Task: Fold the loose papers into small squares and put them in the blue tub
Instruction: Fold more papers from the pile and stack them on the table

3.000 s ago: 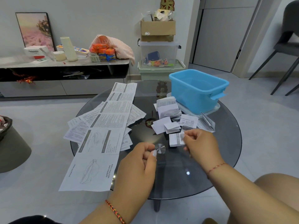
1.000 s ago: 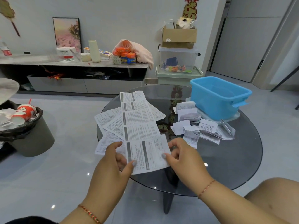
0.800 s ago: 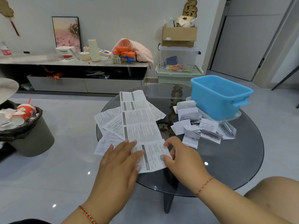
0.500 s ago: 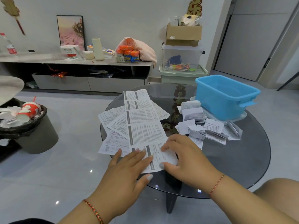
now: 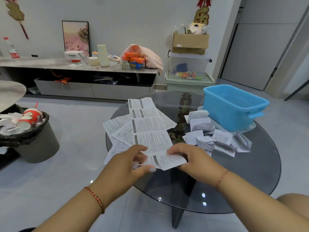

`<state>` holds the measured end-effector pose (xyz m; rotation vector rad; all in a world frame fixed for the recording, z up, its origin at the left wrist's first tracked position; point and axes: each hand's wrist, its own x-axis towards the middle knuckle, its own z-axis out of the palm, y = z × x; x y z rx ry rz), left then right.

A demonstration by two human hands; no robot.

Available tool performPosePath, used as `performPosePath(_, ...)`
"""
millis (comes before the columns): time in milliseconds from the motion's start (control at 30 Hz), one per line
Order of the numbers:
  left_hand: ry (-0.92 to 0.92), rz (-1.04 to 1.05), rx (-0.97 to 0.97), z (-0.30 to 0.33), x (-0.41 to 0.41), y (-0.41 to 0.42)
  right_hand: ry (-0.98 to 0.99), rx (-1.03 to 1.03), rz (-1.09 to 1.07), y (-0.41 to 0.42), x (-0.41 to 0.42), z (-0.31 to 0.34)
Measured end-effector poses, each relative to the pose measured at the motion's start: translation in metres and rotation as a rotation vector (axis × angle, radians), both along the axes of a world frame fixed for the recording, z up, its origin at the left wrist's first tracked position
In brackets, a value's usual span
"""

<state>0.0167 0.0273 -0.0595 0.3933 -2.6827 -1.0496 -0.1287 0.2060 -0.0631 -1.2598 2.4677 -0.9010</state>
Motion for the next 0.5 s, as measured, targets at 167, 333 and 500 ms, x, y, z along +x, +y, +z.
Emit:
performPosePath(167,-0.124,-0.017,-0.08,0.001,-0.013,-0.019,-0.115,-0.079,-0.111,-0.023,-0.016,-0.003)
performPosePath(333,0.01,0.257,-0.046,-0.008,-0.037,-0.021,-0.096,-0.122,-0.353,-0.043,-0.013,-0.008)
performPosePath(500,0.126,0.431,0.035,-0.011,-0.048,-0.013,0.02,-0.027,-0.462,-0.057,-0.009,-0.004)
